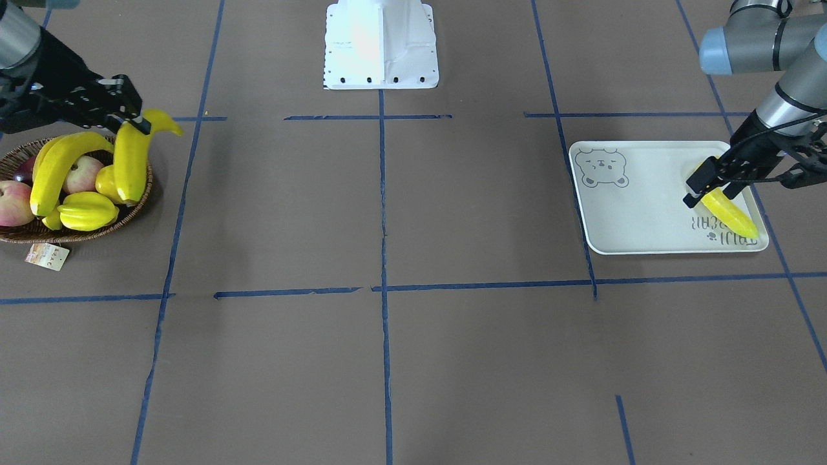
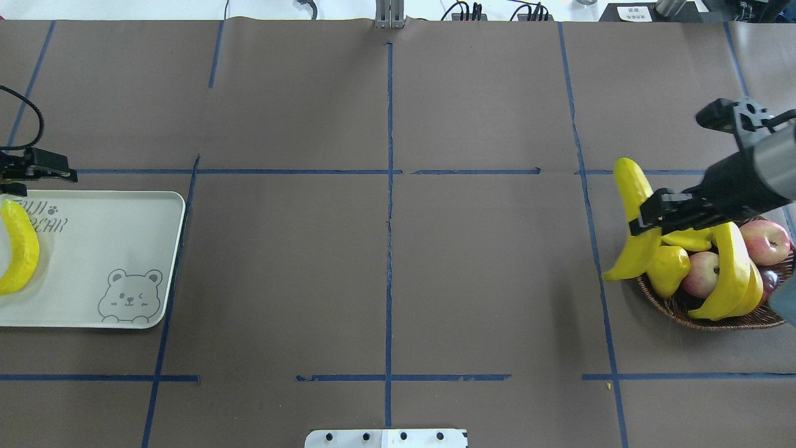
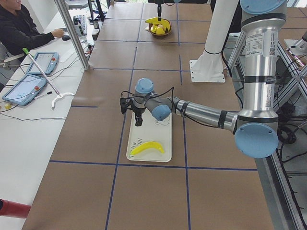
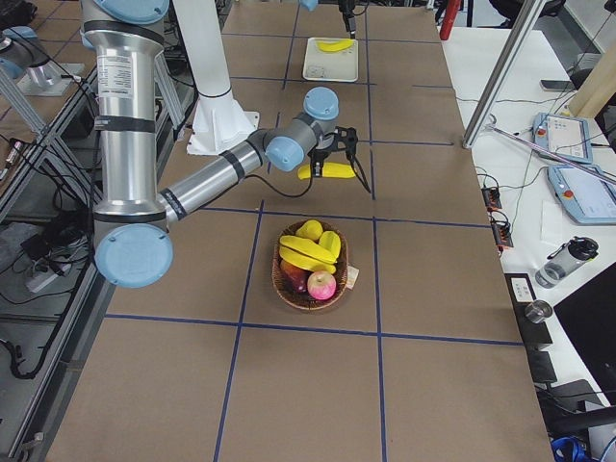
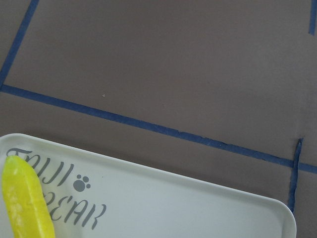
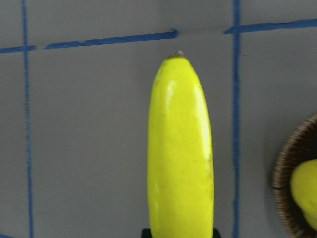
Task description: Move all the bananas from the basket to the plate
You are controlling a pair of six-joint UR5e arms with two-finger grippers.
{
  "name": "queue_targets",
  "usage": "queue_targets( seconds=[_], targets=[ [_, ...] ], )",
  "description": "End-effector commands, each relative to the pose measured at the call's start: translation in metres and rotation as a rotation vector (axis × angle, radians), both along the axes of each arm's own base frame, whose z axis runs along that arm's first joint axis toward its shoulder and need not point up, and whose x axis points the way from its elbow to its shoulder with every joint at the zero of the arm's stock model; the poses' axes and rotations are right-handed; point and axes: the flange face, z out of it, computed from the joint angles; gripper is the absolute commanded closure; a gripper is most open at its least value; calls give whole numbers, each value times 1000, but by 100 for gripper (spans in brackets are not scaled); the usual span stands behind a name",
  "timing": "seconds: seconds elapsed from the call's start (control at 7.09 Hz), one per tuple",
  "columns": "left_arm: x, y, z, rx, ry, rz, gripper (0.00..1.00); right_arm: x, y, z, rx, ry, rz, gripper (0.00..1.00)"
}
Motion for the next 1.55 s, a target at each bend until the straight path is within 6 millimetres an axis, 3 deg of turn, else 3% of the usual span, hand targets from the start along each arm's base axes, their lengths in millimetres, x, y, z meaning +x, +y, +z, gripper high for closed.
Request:
queue_targets(
  seconds=[0.0, 0.28, 0.42, 0.71, 0.85, 1.13, 1.41],
  targets=[
    [53, -12, -58, -44, 114, -30, 5, -97, 4, -96, 3, -91, -4, 100],
    [121, -15, -159, -68, 341, -52, 7, -137, 26, -151, 9, -151, 5, 99],
    [143, -6, -200, -82, 452, -45, 7, -157, 41, -172, 6, -171, 26, 100],
    [183, 15, -264, -111, 581, -31, 3, -184, 62, -195, 50, -193, 46, 100],
    [211, 38, -296, -112, 648, -23, 3, -191, 70, -206, 70, -206, 50, 100],
    [239, 62, -325, -107, 721, -25, 3, -203, 76, -215, 82, -213, 53, 100],
    [248, 74, -340, -108, 742, 3, 3, -206, 78, -219, 84, -219, 48, 100]
  ],
)
